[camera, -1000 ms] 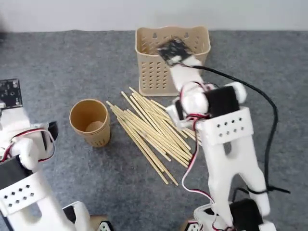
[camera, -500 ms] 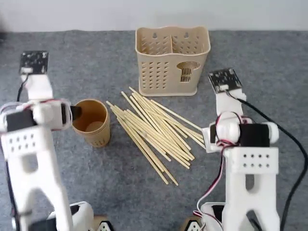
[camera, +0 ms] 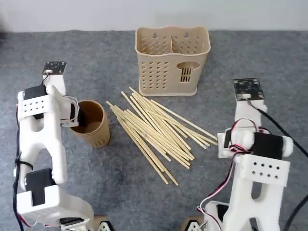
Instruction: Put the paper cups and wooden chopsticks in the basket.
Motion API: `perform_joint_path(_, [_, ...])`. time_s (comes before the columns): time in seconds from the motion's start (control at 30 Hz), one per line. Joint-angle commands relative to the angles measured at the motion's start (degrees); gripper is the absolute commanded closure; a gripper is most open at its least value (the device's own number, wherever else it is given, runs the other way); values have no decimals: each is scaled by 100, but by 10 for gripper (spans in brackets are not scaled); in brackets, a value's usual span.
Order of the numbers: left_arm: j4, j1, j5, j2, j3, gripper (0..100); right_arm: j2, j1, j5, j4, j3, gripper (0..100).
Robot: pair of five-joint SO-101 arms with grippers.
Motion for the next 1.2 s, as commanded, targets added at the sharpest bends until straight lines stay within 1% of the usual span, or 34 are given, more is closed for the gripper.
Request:
perform_joint_path(0.0, [-79, 62, -132, -62, -338, 975, -163, 268, -62, -57, 97, 690])
perform_joint_path(0.03, [-26, 114, -141, -62, -426, 990, -163, 268, -62, -57, 158, 690])
perform_joint_path(0.1, [88, 193, -167, -70, -549, 986, -163, 259, -62, -92, 308, 690])
perform_joint_path(0.2, [431, 343, -554, -273, -892, 987, -163, 259, -62, -101, 413, 690])
perform_joint_path(0.43, [1116, 853, -580, -1609, -1771, 987, -163, 251, -62, -251, 668, 690])
perform_joint_path(0.53, [1275, 1196, -281, -2057, -2158, 987, -163, 251, -62, -435, 826, 690])
perform_joint_path(0.67, [1257, 1626, 255, -2207, -2712, 987, -163, 251, -62, -470, 870, 690])
perform_joint_path(0.77, [941, 1890, 703, -2057, -3064, 987, -163, 251, -62, -470, 870, 690])
perform_joint_path(0.93, [53, 2330, 1354, -1556, -3538, 987, -163, 251, -62, -470, 888, 690])
perform_joint_path(1.17, [-905, 3068, 1864, -510, -4470, 987, -119, 251, -53, -593, 897, 690])
